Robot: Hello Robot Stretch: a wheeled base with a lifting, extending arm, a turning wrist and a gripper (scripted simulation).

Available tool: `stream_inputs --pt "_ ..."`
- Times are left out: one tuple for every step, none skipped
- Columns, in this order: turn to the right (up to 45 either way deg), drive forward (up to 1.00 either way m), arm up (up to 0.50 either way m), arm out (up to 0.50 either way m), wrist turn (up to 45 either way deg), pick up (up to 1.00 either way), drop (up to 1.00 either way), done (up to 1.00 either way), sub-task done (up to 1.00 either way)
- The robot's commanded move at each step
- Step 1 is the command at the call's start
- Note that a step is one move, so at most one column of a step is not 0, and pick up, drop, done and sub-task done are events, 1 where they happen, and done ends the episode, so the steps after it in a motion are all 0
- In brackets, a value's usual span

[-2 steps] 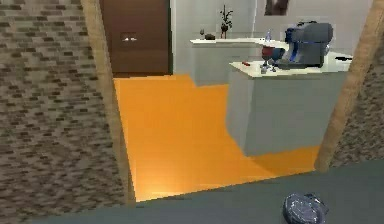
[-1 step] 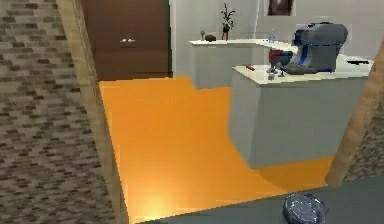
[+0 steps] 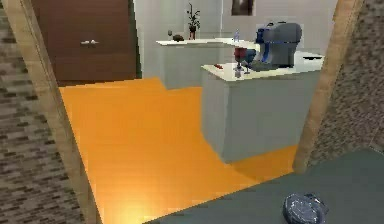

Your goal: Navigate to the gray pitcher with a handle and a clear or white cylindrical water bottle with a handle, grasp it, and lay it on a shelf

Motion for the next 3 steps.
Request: stream_inputs --pt "0.0 0.8 0.0 0.0 0.0 0.0 0.0 0.0 0.0" --pt "-18.0 0.0 0.0 0.0 0.0 0.0 0.0 0.0 0.0" --pt "0.0 0.6 0.0 0.0 0.0 0.0 0.0 0.0 0.0"
